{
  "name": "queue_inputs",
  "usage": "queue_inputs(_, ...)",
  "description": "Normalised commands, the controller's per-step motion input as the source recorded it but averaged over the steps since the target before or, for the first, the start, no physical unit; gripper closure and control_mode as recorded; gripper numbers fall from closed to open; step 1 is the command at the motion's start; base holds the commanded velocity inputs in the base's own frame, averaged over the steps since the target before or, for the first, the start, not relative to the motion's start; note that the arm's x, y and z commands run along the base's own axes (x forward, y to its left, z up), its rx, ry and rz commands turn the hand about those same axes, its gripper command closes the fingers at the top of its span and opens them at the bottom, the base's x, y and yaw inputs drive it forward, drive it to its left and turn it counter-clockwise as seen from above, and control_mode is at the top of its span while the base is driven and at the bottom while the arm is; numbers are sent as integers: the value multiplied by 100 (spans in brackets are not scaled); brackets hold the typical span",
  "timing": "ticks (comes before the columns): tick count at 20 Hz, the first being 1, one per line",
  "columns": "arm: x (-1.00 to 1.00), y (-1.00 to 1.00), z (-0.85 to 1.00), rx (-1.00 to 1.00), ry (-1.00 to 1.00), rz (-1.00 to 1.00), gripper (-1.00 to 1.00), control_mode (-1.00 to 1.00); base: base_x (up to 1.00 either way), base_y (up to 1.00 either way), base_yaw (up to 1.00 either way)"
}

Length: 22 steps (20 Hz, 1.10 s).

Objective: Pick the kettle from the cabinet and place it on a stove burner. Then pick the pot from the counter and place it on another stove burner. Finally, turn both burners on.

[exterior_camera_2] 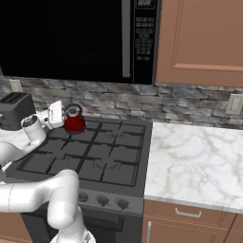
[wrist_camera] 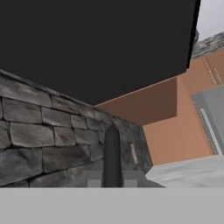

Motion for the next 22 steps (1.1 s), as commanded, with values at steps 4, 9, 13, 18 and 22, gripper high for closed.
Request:
queue_inputs(4,23,20,-15,0,0,0,100,-100,0,0,0)
queue_inputs(9,21,22,-15,0,0,0,100,-100,0,0,0)
queue_inputs(13,23,14,-15,0,0,0,100,-100,0,0,0)
queue_inputs(18,22,4,-15,0,0,0,100,-100,0,0,0)
queue_inputs(22,13,1,-19,1,0,0,-100,-100,0,0,0)
